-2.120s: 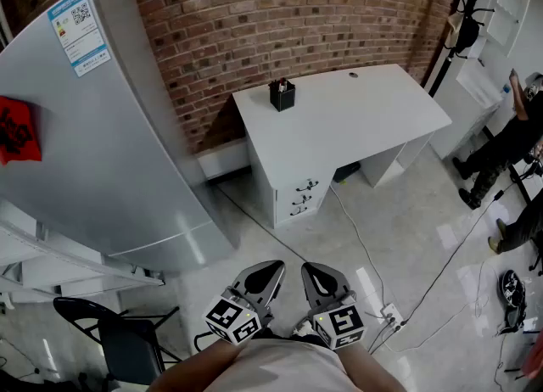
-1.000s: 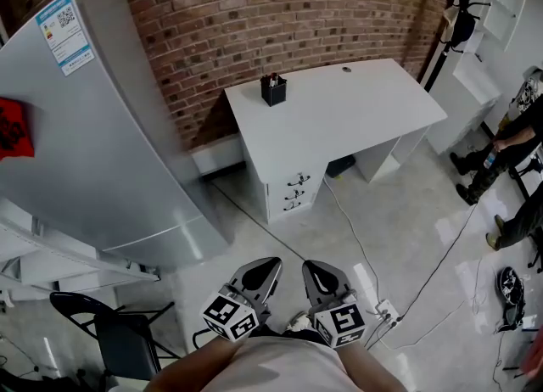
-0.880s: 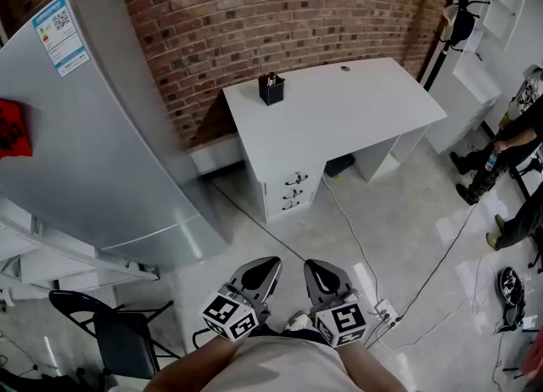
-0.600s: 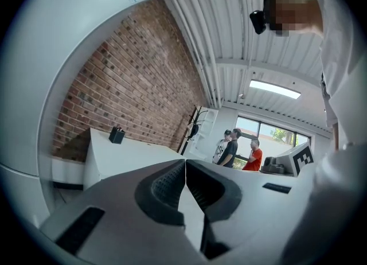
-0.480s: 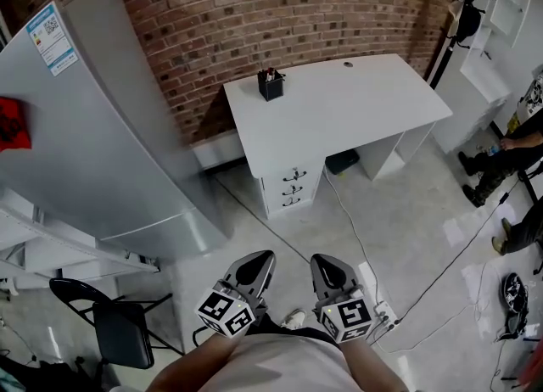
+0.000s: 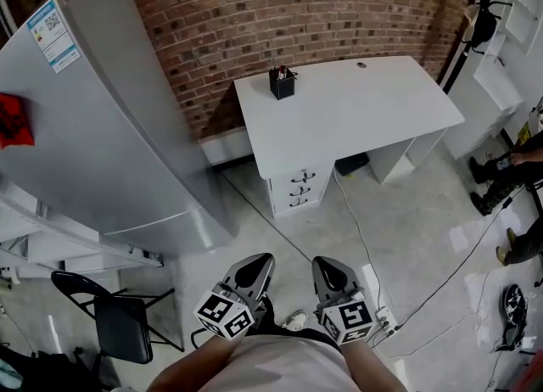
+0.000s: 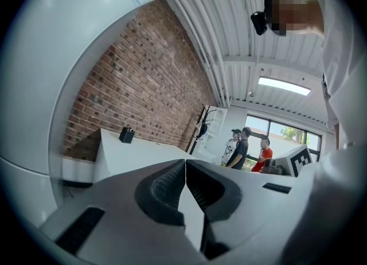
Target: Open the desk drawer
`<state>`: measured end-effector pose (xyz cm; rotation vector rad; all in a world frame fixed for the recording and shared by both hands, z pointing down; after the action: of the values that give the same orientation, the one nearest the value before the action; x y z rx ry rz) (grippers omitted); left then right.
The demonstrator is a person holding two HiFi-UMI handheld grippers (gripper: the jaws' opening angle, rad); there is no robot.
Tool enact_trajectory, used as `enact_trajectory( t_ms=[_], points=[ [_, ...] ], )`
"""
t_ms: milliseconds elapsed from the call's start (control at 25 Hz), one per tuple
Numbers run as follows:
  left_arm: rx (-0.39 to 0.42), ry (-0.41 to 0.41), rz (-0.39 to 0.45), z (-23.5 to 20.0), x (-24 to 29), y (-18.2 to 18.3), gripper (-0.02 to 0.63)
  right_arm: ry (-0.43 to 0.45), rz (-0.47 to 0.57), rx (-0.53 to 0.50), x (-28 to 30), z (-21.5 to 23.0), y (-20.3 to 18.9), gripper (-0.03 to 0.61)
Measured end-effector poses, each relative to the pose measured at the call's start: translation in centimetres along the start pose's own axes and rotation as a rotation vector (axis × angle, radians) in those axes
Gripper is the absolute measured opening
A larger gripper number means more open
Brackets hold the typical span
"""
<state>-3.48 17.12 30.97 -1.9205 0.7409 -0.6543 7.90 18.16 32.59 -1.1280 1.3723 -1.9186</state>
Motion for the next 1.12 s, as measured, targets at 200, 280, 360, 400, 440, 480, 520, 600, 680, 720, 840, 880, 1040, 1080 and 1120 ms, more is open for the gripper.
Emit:
enact_trajectory(
  t_ms=[200,280,360,400,440,480,520,600,680,720,840,880,1040,1080,1120],
  points=[
    [-0.033,-0.016,-0.015,-3.9,1.7,0.4,0.009,-0.014,-0.025,-0.003,3.7,0.1,0.5,0.017],
    [-0.037,-0.030,-0.017,-5.6,3.0,1.4,0.009,-0.027,-0.034,-0.004,5.3,0.6,1.1,0.017],
    [-0.032,-0.047,-0.009,-7.3,4.4,2.8,0.009,-0.042,-0.042,-0.008,7.0,1.1,1.8,0.017],
    [-0.034,-0.055,-0.004,-8.3,5.1,3.5,0.009,-0.052,-0.045,-0.009,8.0,1.5,2.2,0.017],
    [-0.037,-0.062,-0.001,-9.2,5.8,4.0,0.009,-0.064,-0.047,-0.007,9.0,1.8,2.5,0.017],
    [-0.039,-0.068,-0.001,-10.1,6.4,4.5,0.009,-0.074,-0.049,-0.004,9.9,2.1,2.8,0.017],
    [-0.041,-0.075,-0.002,-10.9,6.9,4.8,0.009,-0.082,-0.051,-0.001,10.8,2.3,3.0,0.017],
    [-0.052,-0.085,-0.009,-12.6,7.8,5.1,0.009,-0.094,-0.060,0.005,12.4,2.5,3.3,0.017],
    [-0.063,-0.093,-0.020,-14.0,8.5,5.3,0.009,-0.107,-0.075,0.008,13.8,2.6,3.4,0.017],
    [-0.068,-0.098,-0.027,-14.7,8.8,5.5,0.009,-0.115,-0.083,0.009,14.4,2.7,3.5,0.017],
    [-0.088,-0.127,-0.037,-16.3,9.7,5.5,0.009,-0.145,-0.105,0.009,15.9,2.8,3.6,0.017],
    [-0.094,-0.137,-0.038,-16.7,10.0,5.5,0.009,-0.156,-0.110,0.008,16.2,2.9,3.7,0.017],
    [-0.106,-0.168,-0.042,-18.0,11.0,5.6,0.009,-0.182,-0.119,0.004,17.6,3.0,4.0,0.017],
    [-0.109,-0.175,-0.044,-18.2,11.2,5.7,0.009,-0.184,-0.122,0.001,17.8,3.0,4.1,0.017],
    [-0.112,-0.182,-0.045,-18.3,11.4,5.7,0.009,-0.185,-0.126,-0.003,18.0,3.0,4.2,0.017]
  ],
)
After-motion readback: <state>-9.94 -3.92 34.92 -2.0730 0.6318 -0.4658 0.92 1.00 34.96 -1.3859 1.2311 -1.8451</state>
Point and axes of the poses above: the fingertips, and each gripper's own axes: x forward along the fingers, z to its right, y out of its top, the point moved 1 cm from there along -x, backward along the fingers, and after that the axes turned 4 degrees about -z, right-handed, at the moved point
